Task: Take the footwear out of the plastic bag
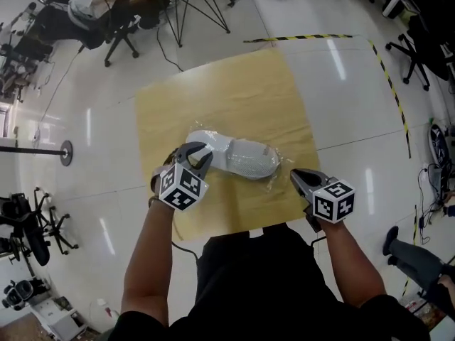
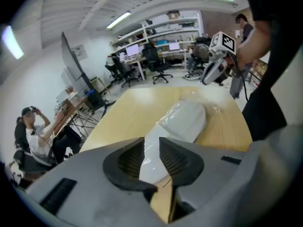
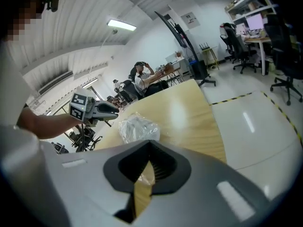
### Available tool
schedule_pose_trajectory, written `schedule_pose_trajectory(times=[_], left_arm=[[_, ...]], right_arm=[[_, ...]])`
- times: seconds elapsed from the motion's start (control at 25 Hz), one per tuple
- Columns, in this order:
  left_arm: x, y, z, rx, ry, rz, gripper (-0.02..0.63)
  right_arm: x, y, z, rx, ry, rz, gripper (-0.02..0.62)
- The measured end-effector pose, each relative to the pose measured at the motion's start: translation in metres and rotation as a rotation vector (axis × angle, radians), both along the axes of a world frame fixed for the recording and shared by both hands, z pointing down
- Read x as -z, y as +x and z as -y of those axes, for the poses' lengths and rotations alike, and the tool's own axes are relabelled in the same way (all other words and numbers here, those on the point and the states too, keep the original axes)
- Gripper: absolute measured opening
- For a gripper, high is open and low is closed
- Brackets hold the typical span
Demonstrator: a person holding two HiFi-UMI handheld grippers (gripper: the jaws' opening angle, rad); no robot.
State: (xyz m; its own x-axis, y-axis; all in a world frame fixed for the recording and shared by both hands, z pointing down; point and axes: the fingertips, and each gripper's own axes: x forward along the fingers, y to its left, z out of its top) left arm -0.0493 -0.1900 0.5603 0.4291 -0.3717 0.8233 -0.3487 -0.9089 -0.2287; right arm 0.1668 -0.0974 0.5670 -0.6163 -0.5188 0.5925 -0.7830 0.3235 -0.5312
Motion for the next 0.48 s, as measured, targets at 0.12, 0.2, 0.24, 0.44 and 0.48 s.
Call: schedule_pose_trajectory(times=[0.12,0.2,0.24,0.44,0.48], left_arm=[[-0.021,0.005,0.006,-0.151,-0.030,0.081,0.106],[-0.031,0.012,0.005,-0.227,-0.064,0.090,0.108],[-0.035,0.015,0.004,-0.260,-0.081,0.093,0.112],[-0.055,0.021,-0.001,-0.367,-0.134,0.122,0.112],[-0.057,0.022,-0.002,-0.372,-0.142,0.114,0.101]], right_arm=[[-0.014,-0.004,0.006,-0.019,-0.028,-0.006,0.003],[-0.020,-0.005,0.007,-0.038,-0.040,-0.005,0.003],[-0.024,-0.005,0.007,-0.048,-0.044,-0.005,0.003],[-0.032,-0.003,0.013,-0.105,-0.058,0.021,0.009],[-0.033,-0.004,0.013,-0.113,-0.065,0.031,0.014]])
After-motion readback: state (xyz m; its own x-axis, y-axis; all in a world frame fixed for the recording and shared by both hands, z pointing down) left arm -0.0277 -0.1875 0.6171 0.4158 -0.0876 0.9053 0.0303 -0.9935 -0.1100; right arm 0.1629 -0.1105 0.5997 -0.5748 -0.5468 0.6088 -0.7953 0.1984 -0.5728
